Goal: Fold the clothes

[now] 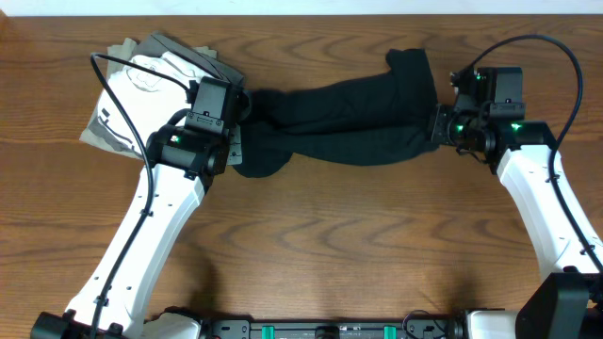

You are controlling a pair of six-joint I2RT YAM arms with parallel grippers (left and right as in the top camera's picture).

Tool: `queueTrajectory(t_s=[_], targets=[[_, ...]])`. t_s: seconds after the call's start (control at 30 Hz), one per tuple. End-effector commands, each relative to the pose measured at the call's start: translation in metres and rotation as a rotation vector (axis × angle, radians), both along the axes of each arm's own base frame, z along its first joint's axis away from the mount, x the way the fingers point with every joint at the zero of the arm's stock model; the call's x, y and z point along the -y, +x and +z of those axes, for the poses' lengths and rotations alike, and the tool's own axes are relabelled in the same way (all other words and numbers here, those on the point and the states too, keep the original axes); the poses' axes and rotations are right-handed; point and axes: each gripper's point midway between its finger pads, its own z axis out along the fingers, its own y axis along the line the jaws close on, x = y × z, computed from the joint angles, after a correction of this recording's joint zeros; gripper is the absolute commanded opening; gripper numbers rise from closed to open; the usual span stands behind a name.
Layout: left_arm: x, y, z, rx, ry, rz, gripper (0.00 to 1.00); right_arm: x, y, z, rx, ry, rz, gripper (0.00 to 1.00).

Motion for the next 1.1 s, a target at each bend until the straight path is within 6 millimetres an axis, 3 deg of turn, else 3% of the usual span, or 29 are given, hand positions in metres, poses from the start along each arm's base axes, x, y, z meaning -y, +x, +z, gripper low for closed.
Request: queueTrajectory(t_s=[0.0,0.1,0.47,0.63,0.7,0.77,1.07], targets=[[-0.003,0.001,0.010,0.031,-0.004,0.014,0.06,-0.003,-0.003,0.005,0.039,-0.045,0.133,0.01],[-0.003,0.001,0.010,0.035,-0.005,0.014,0.06,0.018,-0.011,-0.005,-0.045,-0.087,-0.029,0.02],[-0.003,0.001,0.010,0.034,-0.005,0.014,0.06,0.017,-0.048,-0.026,-0.217,-0.093,-0.022,0.13],[-0.003,0.001,0.010,0.034,-0.005,0.014,0.06,0.009,-0.066,-0.046,-0.293,-0.090,-0.009,0.33],[-0.003,0.001,0.010,0.034,-0.005,0.014,0.06,0.005,-0.069,-0.054,-0.305,-0.073,-0.017,0.36],[-0.003,0.001,0.010,0.034,-0.005,0.014,0.06,0.004,-0.072,-0.060,-0.317,-0.060,-0.039,0.47],[-0.003,0.001,0.010,0.034,-0.004,0.014,0.07,0.001,-0.071,-0.085,-0.290,-0.020,-0.080,0.53]])
